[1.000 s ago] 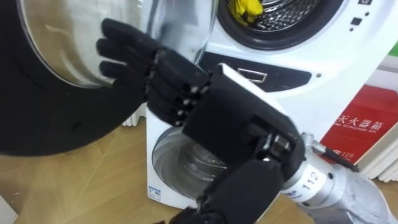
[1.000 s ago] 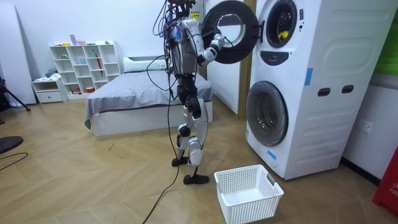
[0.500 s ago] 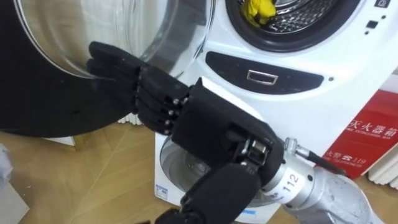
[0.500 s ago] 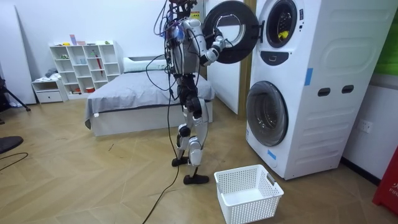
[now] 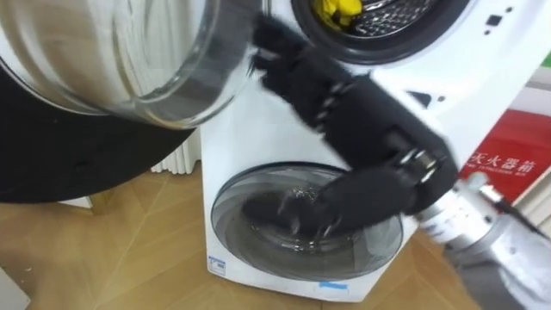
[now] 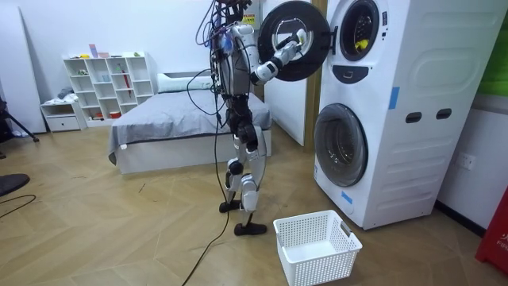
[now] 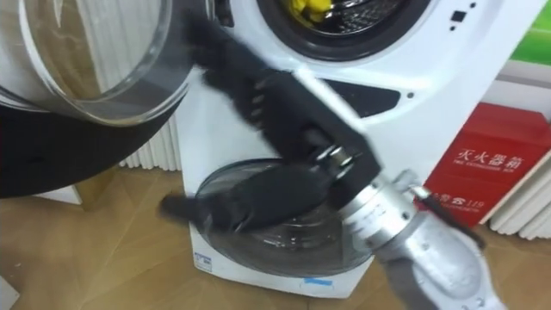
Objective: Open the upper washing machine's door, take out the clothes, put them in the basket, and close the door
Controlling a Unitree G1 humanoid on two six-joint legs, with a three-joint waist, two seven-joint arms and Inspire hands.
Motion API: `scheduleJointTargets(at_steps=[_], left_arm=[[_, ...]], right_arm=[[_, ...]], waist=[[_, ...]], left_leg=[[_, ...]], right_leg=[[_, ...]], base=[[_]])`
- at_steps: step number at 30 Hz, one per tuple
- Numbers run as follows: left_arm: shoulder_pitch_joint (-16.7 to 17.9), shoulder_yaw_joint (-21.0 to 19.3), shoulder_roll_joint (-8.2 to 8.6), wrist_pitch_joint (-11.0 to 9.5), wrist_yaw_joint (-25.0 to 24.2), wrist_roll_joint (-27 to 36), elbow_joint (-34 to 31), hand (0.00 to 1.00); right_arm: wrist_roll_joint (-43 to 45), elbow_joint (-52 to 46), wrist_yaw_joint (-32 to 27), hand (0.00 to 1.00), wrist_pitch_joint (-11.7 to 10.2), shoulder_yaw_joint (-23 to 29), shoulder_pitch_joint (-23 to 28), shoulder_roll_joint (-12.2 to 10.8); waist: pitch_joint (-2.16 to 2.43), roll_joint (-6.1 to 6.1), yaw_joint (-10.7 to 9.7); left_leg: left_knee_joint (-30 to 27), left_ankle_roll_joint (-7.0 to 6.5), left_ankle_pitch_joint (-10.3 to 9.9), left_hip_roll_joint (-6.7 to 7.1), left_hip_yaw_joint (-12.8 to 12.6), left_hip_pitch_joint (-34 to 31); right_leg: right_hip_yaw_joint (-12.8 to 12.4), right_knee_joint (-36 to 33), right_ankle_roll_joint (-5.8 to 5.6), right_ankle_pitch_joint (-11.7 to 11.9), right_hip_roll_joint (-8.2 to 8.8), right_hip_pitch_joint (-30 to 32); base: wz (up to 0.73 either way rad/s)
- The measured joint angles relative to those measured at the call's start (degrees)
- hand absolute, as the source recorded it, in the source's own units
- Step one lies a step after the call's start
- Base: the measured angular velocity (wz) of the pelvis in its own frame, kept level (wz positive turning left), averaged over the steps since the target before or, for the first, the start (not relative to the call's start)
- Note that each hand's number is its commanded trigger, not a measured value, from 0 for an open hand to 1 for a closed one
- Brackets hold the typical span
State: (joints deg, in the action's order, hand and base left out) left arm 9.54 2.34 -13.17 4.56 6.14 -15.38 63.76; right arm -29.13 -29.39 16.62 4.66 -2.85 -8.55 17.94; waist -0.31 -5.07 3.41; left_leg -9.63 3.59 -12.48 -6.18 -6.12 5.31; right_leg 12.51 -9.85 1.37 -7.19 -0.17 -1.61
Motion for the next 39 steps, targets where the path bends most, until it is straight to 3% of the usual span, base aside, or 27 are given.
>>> scheduleJointTargets(at_steps=[7, 12, 15, 19, 20, 22, 26, 30, 31, 32, 33, 34, 35, 36, 37, 38, 39], left_arm=[[0.0, -1.1, 0.44, 0.9, 2.4, -0.5, 0.4, 0.0], [-0.1, -1.1, 0.81, 2.5, 2.1, -0.5, 0.3, 0.0], [0.2, -1.1, 0.91, 2.7, 2.2, -0.5, 0.4, 0.0], [-0.1, -1.1, 0.95, 2.7, 2.2, -0.4, 0.0, 0.0], [-0.1, -1.1, 0.91, 2.7, 2.2, -0.3, 0.0, 0.0], [0.0, -1.6, 0.95, 2.9, 2.2, -0.4, -0.1, 0.0], [0.4, -2.5, 0.8, 3.1, 2.2, -0.4, -0.2, 0.0], [0.5, -3.1, 0.71, 3.1, 2.2, 0.2, -0.2, 0.0], [0.5, -3.1, 0.71, 3.0, 2.2, 0.1, -0.3, 0.0], [0.5, -3.1, 0.73, 3.0, 2.2, 0.1, -0.3, 0.0], [1.0, -2.9, 0.76, 3.0, 2.1, 0.0, -0.2, 0.0], [1.2, -2.6, 0.82, 2.8, 2.0, 0.1, -0.3, 0.0], [1.5, -2.1, 1.03, 2.5, 1.9, 0.1, -0.8, 0.0], [2.7, -2.3, 0.97, 2.4, 1.7, 0.2, -1.2, 0.0], [3.4, -2.5, 0.82, 2.4, 1.7, 0.1, -1.1, 0.0], [4.1, -3.4, 0.54, 2.4, 1.4, 0.1, -1.0, 0.0], [4.1, -4.4, 0.26, 2.2, 0.9, 0.1, -0.5, 0.0]], right_arm=[[0.7, 2.6, -4.6, 0.0, 0.0, 0.3, -1.1, 0.0], [0.4, 4.1, -6.9, 0.0, 0.4, -0.1, -6.5, 0.1], [0.3, 6.3, -7.8, 0.0, 0.3, -0.5, -9.6, 0.1], [0.4, 10.8, -7.8, 0.0, 0.3, -0.5, -10.4, 0.0], [0.4, 11.5, -7.8, 0.0, 0.3, -0.6, -10.4, 0.0], [1.2, 13.2, -7.8, 0.0, 0.4, -1.0, -10.4, 0.0], [2.7, 16.5, -10.1, 0.0, 0.4, -1.0, -10.2, 0.0], [4.5, 17.4, -12.7, 0.0, 0.3, -1.0, -10.2, -0.1], [4.5, 17.4, -13.3, 0.0, 0.3, -1.0, -10.2, -0.2], [4.7, 17.7, -14.5, 0.0, 0.0, -1.0, -10.2, -0.4], [4.8, 19.5, -15.4, 0.0, -0.2, -1.1, -10.1, -0.7], [5.0, 20.3, -15.9, 0.0, -0.1, -1.0, -10.1, -0.4], [5.2, 21.1, -17.0, 0.0, 0.1, -0.7, -10.1, 0.4], [5.3, 21.4, -17.2, 0.0, 0.3, -0.5, -9.8, 0.2], [5.3, 21.4, -17.1, 0.0, 0.3, -0.6, -9.6, 0.1], [5.2, 21.3, -17.3, 0.0, 0.3, -0.5, -9.2, 0.3], [5.1, 21.4, -18.1, 0.0, 0.5, -0.5, -9.2, 0.4]], waist=[[0.08, 0.23, 0.1], [0.53, 1.15, 0.1], [0.52, 1.2, 0.3], [0.07, 0.72, 1.3], [-0.32, 0.45, 1.6], [-0.45, 0.41, 1.9], [-0.35, 0.34, 2.9], [-0.12, 0.48, 3.3], [-0.1, 0.47, 3.2], [-0.24, 0.2, 2.7], [-0.41, 0.06, 3.3], [-0.26, -0.26, 3.9], [-0.08, -0.46, 4.4], [0.0, 0.17, 6.2], [0.12, 0.35, 6.5], [0.57, 0.15, 5.6], [0.75, -0.32, 5.3]], left_leg=[[0.1, 0.02, 0.0, -0.07, -0.1, 0.3], [-0.1, 0.02, 0.0, -0.1, 0.1, 0.3], [-0.6, 0.01, 0.0, -0.16, 0.2, 0.3], [-2.2, 0.15, -0.2, -0.36, 0.2, 0.1], [-3.0, 0.32, -0.8, -0.65, 0.5, -0.3], [-4.7, 0.69, -1.9, -1.13, 1.0, -1.1], [-8.5, 1.38, -3.5, -2.08, 2.5, -2.5], [-11.2, 1.63, -3.5, -2.21, 3.2, -3.9], [-13.0, 1.66, -3.5, -2.21, 3.1, -4.9], [-19.5, 1.29, -3.1, -2.15, 3.1, -8.1], [-21.4, -0.14, -3.9, 0.11, 3.9, -10.9], [-19.5, -0.61, -4.1, 2.05, 4.4, -12.1], [-13.9, -0.76, -2.3, 4.59, 4.9, -14.9], [-11.7, -2.07, 2.7, 5.6, 4.9, -16.7], [-11.3, -2.29, 4.0, 5.69, 4.9, -16.9], [-10.9, -3.95, 6.7, 5.83, 4.5, -16.6], [-11.2, -5.14, 6.5, 5.87, 3.4, -16.6]], right_leg=[[-0.3, -0.2, 0.02, 0.0, -0.07, -0.2], [0.1, -0.2, 0.02, 0.0, -0.04, -0.4], [0.2, -0.2, 0.02, 0.0, 0.01, -0.7], [0.4, -0.6, 0.25, -0.3, 0.06, -1.2], [0.6, -1.1, 0.44, -0.7, -0.11, -1.2], [1.0, -2.0, 0.88, -1.4, -0.39, -1.2], [1.9, -4.2, 1.43, -3.4, -0.93, -1.1], [3.3, -4.9, 1.82, -4.3, -0.89, -1.6], [3.2, -4.7, 1.88, -4.4, -0.83, -1.8], [2.4, -4.3, 2.0, -4.4, -0.38, -2.6], [-0.3, -4.2, 2.03, -4.9, 0.42, -3.3], [-1.7, -4.4, 2.43, -5.6, 0.94, -3.1], [-3.1, -5.4, 1.84, -6.6, 1.48, -2.5], [-4.7, -6.5, 0.84, -7.7, 1.77, -2.1], [-5.2, -7.0, 0.63, -8.1, 1.83, -2.2], [-5.0, -7.4, 0.12, -8.5, 1.93, -2.0], [-4.7, -7.3, -0.47, -8.5, 2.06, -2.0]], base=[[-0.01], [0.02], [0.04], [0.09], [0.12], [0.15], [0.16], [0.24], [0.4], [0.46], [0.38], [0.14], [-0.24], [-0.37], [-0.34], [-0.1], [-0.04]])
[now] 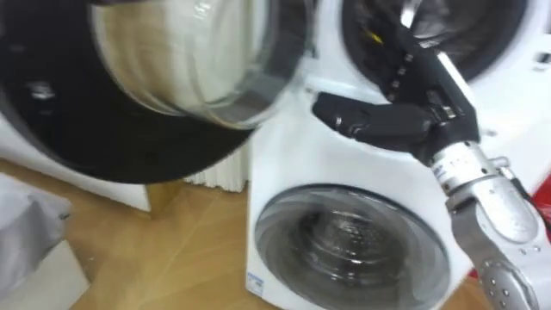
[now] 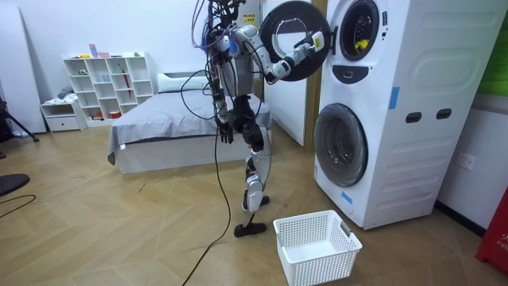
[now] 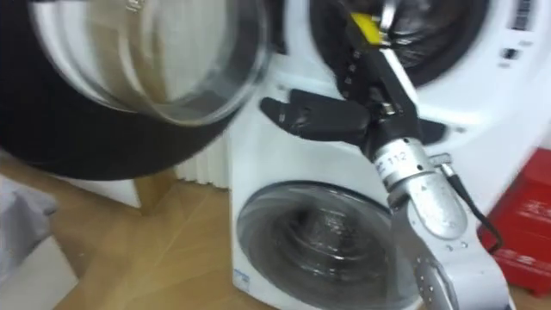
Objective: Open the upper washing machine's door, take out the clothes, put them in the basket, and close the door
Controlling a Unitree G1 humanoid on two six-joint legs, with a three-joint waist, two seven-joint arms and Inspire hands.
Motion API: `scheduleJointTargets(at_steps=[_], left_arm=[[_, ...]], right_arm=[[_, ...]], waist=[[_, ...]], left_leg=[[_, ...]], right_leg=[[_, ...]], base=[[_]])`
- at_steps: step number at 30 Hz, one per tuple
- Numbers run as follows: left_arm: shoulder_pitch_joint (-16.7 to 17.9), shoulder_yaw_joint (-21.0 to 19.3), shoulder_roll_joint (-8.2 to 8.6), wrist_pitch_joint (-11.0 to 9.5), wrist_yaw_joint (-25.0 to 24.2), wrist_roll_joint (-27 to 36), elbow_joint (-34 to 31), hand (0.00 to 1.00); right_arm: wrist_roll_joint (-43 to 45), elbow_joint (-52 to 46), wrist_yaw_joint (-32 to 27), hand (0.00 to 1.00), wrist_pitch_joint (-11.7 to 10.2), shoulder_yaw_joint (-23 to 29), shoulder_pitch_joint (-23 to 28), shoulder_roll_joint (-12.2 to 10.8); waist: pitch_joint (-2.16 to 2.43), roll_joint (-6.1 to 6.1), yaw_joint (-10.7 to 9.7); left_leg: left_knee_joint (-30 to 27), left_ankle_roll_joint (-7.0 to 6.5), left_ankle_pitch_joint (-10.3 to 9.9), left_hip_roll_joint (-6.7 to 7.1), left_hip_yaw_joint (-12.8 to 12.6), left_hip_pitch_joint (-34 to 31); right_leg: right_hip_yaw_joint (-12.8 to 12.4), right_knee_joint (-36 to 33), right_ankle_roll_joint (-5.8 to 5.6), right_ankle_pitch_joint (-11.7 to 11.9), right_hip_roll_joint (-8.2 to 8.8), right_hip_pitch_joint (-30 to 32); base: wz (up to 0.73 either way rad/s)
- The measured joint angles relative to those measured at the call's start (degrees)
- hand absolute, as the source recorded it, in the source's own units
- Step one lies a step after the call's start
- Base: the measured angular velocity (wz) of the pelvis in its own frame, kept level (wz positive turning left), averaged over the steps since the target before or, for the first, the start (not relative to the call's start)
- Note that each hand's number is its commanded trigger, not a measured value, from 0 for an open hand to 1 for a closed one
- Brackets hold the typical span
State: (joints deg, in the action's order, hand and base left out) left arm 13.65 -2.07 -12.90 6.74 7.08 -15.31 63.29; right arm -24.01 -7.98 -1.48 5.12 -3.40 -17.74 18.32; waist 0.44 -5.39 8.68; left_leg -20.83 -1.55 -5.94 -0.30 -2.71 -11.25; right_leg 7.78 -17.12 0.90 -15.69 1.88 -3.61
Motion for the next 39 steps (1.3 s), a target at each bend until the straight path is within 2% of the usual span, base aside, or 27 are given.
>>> scheduleJointTargets(at_steps=[1, 3, 7, 10, 12, 14, 16, 17, 18, 19, 20, 21, 22, 23, 24, 25, 26, 27, 30, 34, 36, 39], left_arm=[[-0.1, -0.6, 0.03, -0.4, 0.0, 0.0, 0.5, 0.0], [0.0, -2.3, 0.09, -1.0, 0.0, 0.1, 0.8, 0.0], [-1.0, -2.3, 0.05, -1.5, 0.1, 0.1, 0.8, 0.0], [-1.9, -2.2, -0.16, -1.8, -0.5, 0.1, 0.9, 0.0], [-3.4, -2.1, -0.16, -2.2, -1.2, 0.2, 0.8, 0.0], [-4.4, -2.2, -0.46, -2.3, -1.2, 0.1, 0.8, 0.0], [-5.3, -2.0, -1.07, -2.7, -1.2, 0.1, 0.7, 0.0], [-6.0, -2.0, -1.6, -3.0, -1.1, 0.1, 0.7, 0.0], [-6.6, -2.0, -1.94, -3.3, -0.9, 0.1, 0.6, 0.0], [-6.7, -2.1, -2.07, -3.4, -0.9, 0.1, 0.2, 0.0], [-6.9, -2.0, -2.22, -3.5, -0.6, 0.1, -0.6, 0.0], [-6.8, -2.0, -2.31, -3.6, -0.2, 0.2, -0.8, 0.0], [-6.8, -2.0, -2.3, -3.6, -0.1, 0.2, -0.9, 0.0], [-6.4, -2.2, -2.18, -3.5, 0.1, 0.1, -1.4, 0.0], [-6.3, -2.3, -2.06, -3.4, 0.2, 0.1, -1.5, 0.0], [-6.3, -2.3, -1.96, -3.3, 0.2, 0.1, -1.5, 0.0], [-5.8, -2.5, -1.92, -3.3, 0.3, -0.1, -1.5, 0.0], [-5.1, -2.6, -1.54, -3.1, 0.9, -0.2, -1.4, 0.0], [-2.8, -2.7, -1.58, -2.5, 1.4, -0.2, -1.4, 0.0], [-1.3, -2.7, -0.98, -1.2, 1.4, -0.2, -1.3, 0.0], [-1.5, -2.6, -0.92, -0.7, 1.4, 0.0, -1.5, 0.0], [-1.6, -2.7, -0.72, -0.6, 1.4, -0.2, -1.9, 0.0]], right_arm=[[-0.1, 0.0, -0.4, 0.0, 0.0, 0.0, 0.0, 0.0], [0.1, 0.0, -2.9, 0.0, -0.1, 0.0, 0.0, 0.2], [2.3, -0.4, -5.2, 0.0, -0.2, 0.0, 0.0, 0.3], [2.4, -0.4, -6.8, 0.0, -0.6, 0.5, 0.1, 0.4], [2.6, -0.4, -8.1, 0.0, -1.5, 0.9, 0.0, 0.6], [4.4, -0.4, -8.5, 0.0, -1.5, 0.8, 0.1, 0.6], [4.7, -0.3, -9.1, 0.0, -1.6, 0.8, 0.1, 0.7], [4.8, -0.2, -9.8, 0.0, -1.6, 0.8, 0.1, 0.7], [5.0, 0.1, -10.1, 0.0, -1.8, 1.0, 0.1, 0.9], [5.5, 0.5, -10.1, 0.0, -2.0, 1.1, 0.1, 1.0], [6.0, 1.0, -10.1, 0.0, -2.0, 1.6, 0.1, 1.4], [6.0, 1.4, -10.1, 0.0, -1.9, 2.4, 0.1, 1.8], [6.1, 1.5, -10.3, 0.0, -1.9, 2.7, 0.1, 1.9], [6.3, 1.4, -10.6, 0.0, -1.9, 3.3, 0.1, 1.9], [6.1, 1.3, -10.6, 0.0, -1.9, 4.1, 0.0, 2.4], [5.9, 1.3, -10.6, 0.0, -1.9, 4.4, 0.0, 2.8], [5.4, 1.2, -10.5, 0.0, -1.9, 5.0, -0.2, 4.1], [4.7, 1.2, -10.5, 0.0, -1.9, 5.4, -0.5, 5.7], [2.8, 1.2, -10.9, 0.0, -1.9, 5.8, -1.7, 8.2], [1.3, 1.3, -11.6, 0.0, -1.9, 7.5, -3.1, 8.3], [1.3, 1.3, -11.5, 0.0, -1.9, 7.5, -3.6, 8.8], [1.2, 1.3, -11.5, 0.0, -1.7, 7.6, -3.7, 8.8]], waist=[[0.01, -0.08, 0.0], [-0.25, 0.3, -0.8], [-0.25, 0.26, -0.9], [-0.29, 0.26, -2.8], [-0.3, 0.35, -3.5], [-0.64, 0.67, -3.8], [-0.99, 1.09, -3.8], [-1.26, 1.59, -3.8], [-1.67, 2.55, -4.0], [-1.28, 2.63, -4.0], [-1.04, 2.79, -4.1], [-1.26, 3.14, -4.4], [-1.12, 2.94, -4.7], [-0.74, 2.44, -5.3], [-0.66, 2.39, -5.7], [-0.62, 2.44, -5.9], [-0.24, 2.07, -5.7], [-0.11, 2.43, -5.3], [-0.16, 3.14, -5.3], [-0.14, 3.15, -5.4], [-0.56, 2.21, -5.5], [-0.88, 1.26, -6.2]], left_leg=[[-0.3, -0.51, 0.0, 0.04, -0.3, 0.1], [-2.3, -1.02, -1.6, 0.1, -0.5, 0.6], [-0.2, -0.88, -3.2, 0.36, -3.3, 2.7], [-0.9, -1.72, -4.3, 1.85, -3.6, 3.0], [-0.9, -2.73, -5.3, 2.66, -5.0, 3.5], [-0.9, -3.51, -5.8, 3.03, -6.2, 4.2], [-1.0, -4.17, -6.9, 3.13, -7.0, 5.3], [-0.7, -4.5, -7.5, 2.93, -7.0, 6.3], [-0.4, -4.73, -8.0, 2.65, -6.6, 6.7], [-0.1, -4.85, -8.1, 2.39, -6.4, 6.9], [0.4, -4.96, -8.1, 1.85, -6.1, 7.3], [1.2, -5.18, -8.0, 1.71, -5.8, 8.0], [1.4, -5.22, -8.0, 1.72, -5.7, 8.3], [1.7, -5.23, -8.0, 1.81, -5.4, 9.0], [2.3, -5.18, -8.1, 1.87, -5.1, 9.9], [2.8, -5.13, -8.1, 1.9, -4.9, 10.5], [4.1, -4.88, -8.3, 2.31, -5.0, 11.7], [5.5, -4.63, -8.4, 1.94, -4.9, 13.1], [8.2, -3.75, -8.5, 0.82, -4.7, 15.9], [9.2, -3.04, -8.7, -0.05, -4.5, 17.1], [9.5, -2.71, -8.6, -0.13, -4.3, 17.6], [9.7, -2.42, -8.7, -0.23, -3.3, 17.7]], right_leg=[[0.1, 0.3, -0.12, 0.2, 0.1, -0.2], [0.0, 1.4, -0.44, 0.6, 0.67, -1.8], [-1.8, 1.3, -0.91, -0.1, 1.81, -2.1], [-2.5, -0.6, -1.8, -2.2, 3.29, -1.8], [-3.6, -5.5, -3.06, -3.3, 4.73, -0.2], [-4.6, -12.9, -3.24, -3.3, 5.68, 3.1], [-5.0, -17.2, -4.67, -2.2, 5.94, 4.8], [-4.6, -19.2, -5.45, -0.7, 5.78, 5.9], [-4.8, -21.6, -5.41, 0.1, 5.28, 7.7], [-5.0, -21.3, -5.26, -0.3, 4.72, 8.6], [-5.3, -19.0, -4.57, -1.3, 3.39, 10.6], [-5.4, -14.6, -4.18, -1.4, 1.78, 11.9], [-5.7, -12.1, -3.72, -1.1, 1.07, 12.5], [-6.7, -6.8, -2.56, 0.5, -0.04, 13.3], [-7.6, -3.3, -1.72, 4.2, -1.38, 13.8], [-7.7, -2.1, -1.18, 6.1, -1.99, 13.7], [-7.5, -0.4, -0.67, 11.3, -2.2, 13.4], [-7.0, 0.1, 0.13, 12.3, -2.66, 12.4], [-6.3, 2.8, 0.45, 12.3, -3.99, 9.6], [-6.1, 3.6, 1.03, 12.0, -4.93, 8.4], [-5.9, 3.6, 1.67, 11.5, -4.99, 8.2], [-5.0, 3.6, 1.93, 11.2, -4.89, 7.6]], base=[[-0.16], [-0.12], [-0.34], [-0.02], [-0.17], [-0.17], [-0.2], [-0.26], [-0.25], [-0.22], [-0.05], [0.04], [0.17], [0.22], [0.26], [0.24], [0.08], [0.0], [-0.01], [0.0], [0.05], [0.13]])
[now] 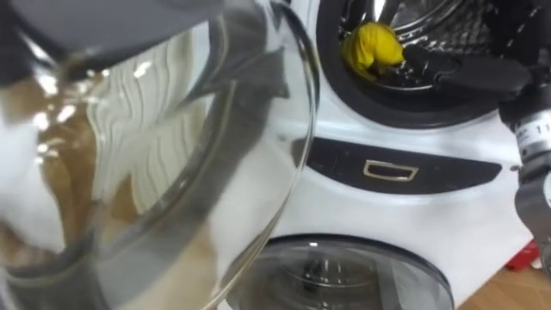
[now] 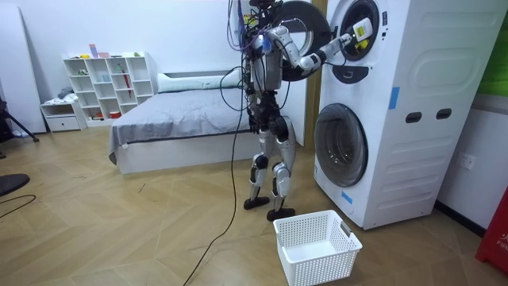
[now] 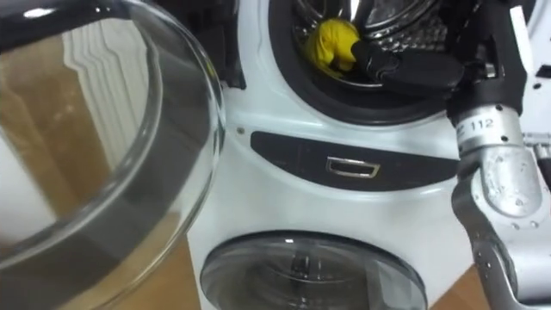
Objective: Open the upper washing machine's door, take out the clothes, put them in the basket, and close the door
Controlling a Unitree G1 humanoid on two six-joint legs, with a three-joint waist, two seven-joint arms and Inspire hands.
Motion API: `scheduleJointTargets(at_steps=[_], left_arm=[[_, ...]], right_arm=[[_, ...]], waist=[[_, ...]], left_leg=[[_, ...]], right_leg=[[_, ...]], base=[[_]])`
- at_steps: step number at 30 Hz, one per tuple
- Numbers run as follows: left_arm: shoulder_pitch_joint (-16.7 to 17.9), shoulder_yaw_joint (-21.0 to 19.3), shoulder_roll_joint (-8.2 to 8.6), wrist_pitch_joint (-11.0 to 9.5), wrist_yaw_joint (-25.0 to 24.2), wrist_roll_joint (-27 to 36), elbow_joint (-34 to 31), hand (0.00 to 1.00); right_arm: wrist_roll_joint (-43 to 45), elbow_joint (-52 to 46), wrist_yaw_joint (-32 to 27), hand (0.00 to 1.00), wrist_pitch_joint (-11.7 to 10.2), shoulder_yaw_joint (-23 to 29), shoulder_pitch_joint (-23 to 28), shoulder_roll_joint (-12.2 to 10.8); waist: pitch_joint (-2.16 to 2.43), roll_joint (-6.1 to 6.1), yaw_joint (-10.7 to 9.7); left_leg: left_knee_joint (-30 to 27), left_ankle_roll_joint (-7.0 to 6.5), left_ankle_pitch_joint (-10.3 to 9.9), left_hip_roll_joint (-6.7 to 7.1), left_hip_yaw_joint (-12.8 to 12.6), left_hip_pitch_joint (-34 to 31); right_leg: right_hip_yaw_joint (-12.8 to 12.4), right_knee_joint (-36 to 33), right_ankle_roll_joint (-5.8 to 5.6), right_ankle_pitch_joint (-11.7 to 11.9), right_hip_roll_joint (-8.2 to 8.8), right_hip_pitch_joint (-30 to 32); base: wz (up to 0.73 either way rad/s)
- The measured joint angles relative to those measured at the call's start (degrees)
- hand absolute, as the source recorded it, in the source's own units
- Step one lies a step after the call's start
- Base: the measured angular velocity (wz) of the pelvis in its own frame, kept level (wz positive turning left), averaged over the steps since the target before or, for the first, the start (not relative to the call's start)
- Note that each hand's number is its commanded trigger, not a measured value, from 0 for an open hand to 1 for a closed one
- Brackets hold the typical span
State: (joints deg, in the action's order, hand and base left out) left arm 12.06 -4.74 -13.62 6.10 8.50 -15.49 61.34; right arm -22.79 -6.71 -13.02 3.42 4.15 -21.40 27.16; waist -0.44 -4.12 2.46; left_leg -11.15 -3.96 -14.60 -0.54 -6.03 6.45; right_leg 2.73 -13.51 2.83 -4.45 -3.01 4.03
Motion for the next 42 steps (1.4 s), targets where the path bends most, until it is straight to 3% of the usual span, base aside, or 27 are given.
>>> scheduleJointTargets(at_steps=[3, 6, 15, 22, 30, 37, 42], left_arm=[[-0.1, -1.2, -0.11, 0.7, 0.0, -0.4, -1.6, 0.0], [0.7, -1.4, 0.06, 1.1, -0.1, -0.4, -2.3, 0.0], [2.8, -3.2, -0.19, 1.6, -1.6, -2.4, -4.5, 0.0], [2.6, -3.1, -0.11, 3.5, -1.9, -2.7, -4.5, 0.0], [1.2, -3.1, -0.23, 4.3, -1.9, -3.2, -4.3, 0.0], [1.0, -3.2, -0.55, 4.7, -3.0, -2.9, -3.8, 0.0], [1.1, -3.2, -0.87, 4.7, -3.3, -2.7, -3.6, 0.0]], right_arm=[[-0.7, 0.0, 0.0, 0.0, 0.2, 1.0, -0.1, 0.3], [-1.9, 2.0, 0.2, 0.0, 0.5, 1.8, -0.1, 1.3], [-1.0, 6.1, 5.2, 0.0, 0.3, 1.8, -2.0, 3.0], [6.1, 14.3, 9.1, 0.0, 1.7, -0.2, -8.4, 3.1], [13.9, 28.4, 13.3, 0.0, 3.7, -5.5, -17.1, 5.4], [21.3, 30.5, 15.9, 0.0, 4.2, -8.0, -18.5, 6.5], [25.9, 30.4, 18.2, 0.0, 4.3, -8.2, -18.6, 6.5]], waist=[[0.16, -1.28, -0.9], [0.38, -1.73, -1.0], [0.29, -1.46, -0.6], [0.18, -1.2, 0.2], [0.64, -1.89, 1.5], [0.88, -2.9, 2.6], [0.75, -4.07, 3.0]], left_leg=[[0.3, 0.29, -0.2, 0.0, 1.4, -0.2], [0.3, 0.49, -0.3, -0.26, 2.0, 0.3], [0.3, 0.54, -0.3, -0.32, 2.2, 0.3], [0.3, 0.61, -0.2, -0.44, 2.4, 0.3], [0.2, 0.84, -0.1, -0.61, 3.7, -0.8], [0.1, 0.86, -0.1, -0.78, 4.8, 0.3], [-0.1, 0.86, -0.1, -0.51, 4.9, 0.2]], right_leg=[[1.6, 0.1, 0.21, -0.3, 0.18, -0.4], [2.1, 1.2, 0.23, -0.3, 0.09, -1.7], [2.7, 1.8, 0.36, -0.2, 0.04, -2.0], [3.6, 1.8, 0.42, -0.2, 0.04, -2.0], [5.4, 1.8, 0.43, -0.2, 0.09, -1.2], [6.9, 2.2, 0.44, -0.2, 0.15, -2.9], [6.9, 2.9, 0.44, -0.2, 0.36, -3.3]], base=[[0.23], [0.15], [0.01], [0.01], [0.08], [0.09], [0.01]])
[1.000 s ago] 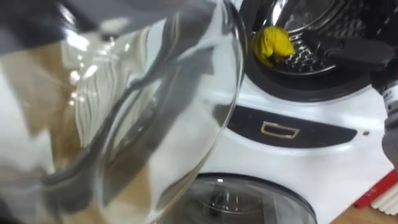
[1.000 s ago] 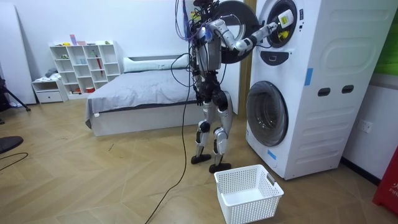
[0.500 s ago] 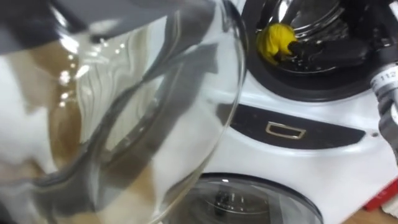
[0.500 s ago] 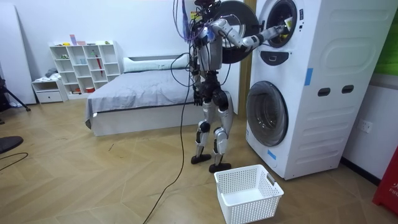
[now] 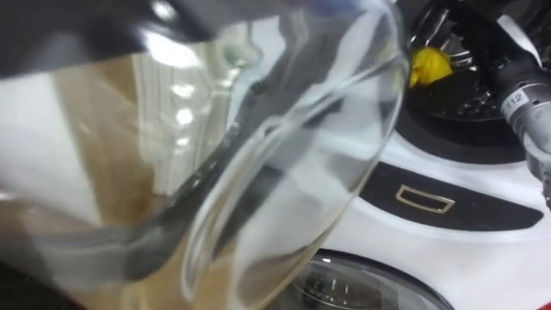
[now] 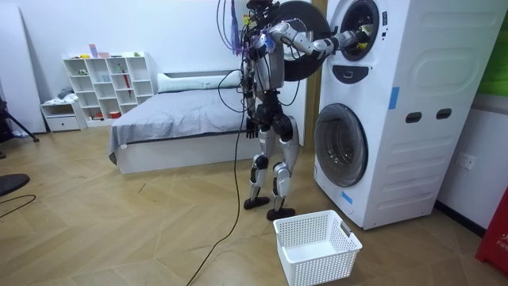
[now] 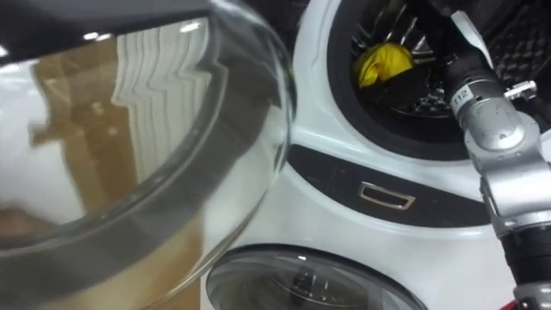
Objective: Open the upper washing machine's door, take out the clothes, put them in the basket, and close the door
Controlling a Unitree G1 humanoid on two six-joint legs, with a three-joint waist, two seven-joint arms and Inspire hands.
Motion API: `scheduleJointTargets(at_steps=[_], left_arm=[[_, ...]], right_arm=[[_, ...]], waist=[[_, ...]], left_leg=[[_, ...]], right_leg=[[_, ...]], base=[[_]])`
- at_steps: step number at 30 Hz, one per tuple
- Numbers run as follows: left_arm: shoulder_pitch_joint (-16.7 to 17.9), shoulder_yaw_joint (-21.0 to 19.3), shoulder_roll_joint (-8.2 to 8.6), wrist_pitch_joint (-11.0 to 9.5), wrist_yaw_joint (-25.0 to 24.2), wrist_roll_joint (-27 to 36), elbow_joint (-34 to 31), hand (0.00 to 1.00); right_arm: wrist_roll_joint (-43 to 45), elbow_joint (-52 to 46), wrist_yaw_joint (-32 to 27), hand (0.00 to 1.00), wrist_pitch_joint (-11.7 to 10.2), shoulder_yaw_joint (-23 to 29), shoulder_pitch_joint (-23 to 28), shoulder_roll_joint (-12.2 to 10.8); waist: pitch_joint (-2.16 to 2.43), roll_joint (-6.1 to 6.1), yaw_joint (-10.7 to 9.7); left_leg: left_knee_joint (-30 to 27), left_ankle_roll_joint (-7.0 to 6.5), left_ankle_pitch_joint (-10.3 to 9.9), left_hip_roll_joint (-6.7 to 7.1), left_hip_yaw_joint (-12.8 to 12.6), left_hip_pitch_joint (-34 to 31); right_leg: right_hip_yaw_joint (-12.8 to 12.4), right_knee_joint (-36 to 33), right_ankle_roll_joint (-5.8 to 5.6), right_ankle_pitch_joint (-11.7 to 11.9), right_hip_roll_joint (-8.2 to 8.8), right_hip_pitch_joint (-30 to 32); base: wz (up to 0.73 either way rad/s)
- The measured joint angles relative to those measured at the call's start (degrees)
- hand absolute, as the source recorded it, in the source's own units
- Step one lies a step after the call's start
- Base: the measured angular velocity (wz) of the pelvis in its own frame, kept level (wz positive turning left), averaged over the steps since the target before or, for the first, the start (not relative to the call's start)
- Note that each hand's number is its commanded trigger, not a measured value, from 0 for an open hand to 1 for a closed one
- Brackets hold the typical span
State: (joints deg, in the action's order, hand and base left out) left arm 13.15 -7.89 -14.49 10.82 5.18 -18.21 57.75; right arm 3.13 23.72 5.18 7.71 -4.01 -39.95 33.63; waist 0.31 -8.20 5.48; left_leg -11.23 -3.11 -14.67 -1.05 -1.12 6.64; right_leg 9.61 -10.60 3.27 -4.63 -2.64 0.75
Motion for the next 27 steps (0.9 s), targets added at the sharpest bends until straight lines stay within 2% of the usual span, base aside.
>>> scheduleJointTargets(at_steps=[6, 10, 13, 15, 17, 22, 27], left_arm=[[-0.2, 0.0, -0.17, 0.4, -1.9, 0.8, -0.3, 0.0], [-0.9, 0.1, -0.01, 1.4, -2.1, 1.8, 0.1, 0.0], [-1.9, 0.0, 0.03, 3.0, -2.1, 1.8, 0.1, 0.0], [-2.4, -0.2, -0.02, 4.3, -2.4, 1.8, 0.3, 0.0], [-2.6, -0.2, -0.02, 5.0, -2.4, 1.8, 0.1, 0.0], [-2.8, -0.3, -0.13, 6.0, -2.3, 2.5, -0.4, 0.0], [-2.8, -0.7, -0.17, 7.4, -2.9, 2.7, -0.4, 0.0]], right_arm=[[4.0, 0.2, 2.7, 0.0, 2.4, -1.7, -2.8, 0.0], [4.7, 3.8, 3.2, 0.0, 2.4, -1.6, -4.8, 0.0], [5.4, 7.2, 4.5, 0.0, 3.5, -0.8, -6.5, 0.0], [5.4, 10.4, 6.4, 0.0, 3.7, -0.8, -7.5, 0.0], [5.4, 13.9, 7.7, 0.0, 4.1, -1.0, -8.4, 0.0], [5.4, 20.2, 11.1, 0.0, 5.8, -1.0, -9.7, 0.0], [5.4, 23.2, 15.1, 0.0, 7.1, -0.2, -10.8, 0.0]], waist=[[-0.36, 0.33, 0.6], [-0.6, 0.68, 0.6], [-0.49, 0.82, 0.3], [0.02, 1.04, 0.3], [0.01, 1.09, 0.9], [0.42, 0.5, 1.3], [0.36, 0.2, 1.6]], left_leg=[[0.3, 0.18, -0.1, -0.01, -0.1, -0.1], [0.0, 0.21, -0.1, -0.02, 0.3, -0.4], [-0.1, 0.19, 0.0, 0.12, 0.9, -1.0], [-0.2, 0.17, 0.0, 0.14, 1.3, -0.7], [0.0, 0.17, 0.0, 0.11, 1.4, 0.2], [-0.1, 0.17, 0.0, 0.2, 2.0, 1.1], [-0.3, 0.18, 0.0, 0.45, 2.2, 1.0]], right_leg=[[0.1, -0.1, 0.23, -0.1, -0.02, 0.1], [0.8, -0.1, 0.24, -0.1, 0.05, 0.0], [1.6, 0.0, 0.24, -0.1, 0.28, 0.4], [2.0, 0.0, 0.24, -0.1, 0.33, -0.1], [2.2, 0.1, 0.24, -0.1, 0.29, -0.9], [3.2, 0.2, 0.24, -0.1, 0.56, -2.1], [3.3, 0.4, 0.24, -0.1, 0.69, -2.3]], base=[[0.0], [0.05], [0.09], [0.08], [0.03], [0.09], [0.02]])
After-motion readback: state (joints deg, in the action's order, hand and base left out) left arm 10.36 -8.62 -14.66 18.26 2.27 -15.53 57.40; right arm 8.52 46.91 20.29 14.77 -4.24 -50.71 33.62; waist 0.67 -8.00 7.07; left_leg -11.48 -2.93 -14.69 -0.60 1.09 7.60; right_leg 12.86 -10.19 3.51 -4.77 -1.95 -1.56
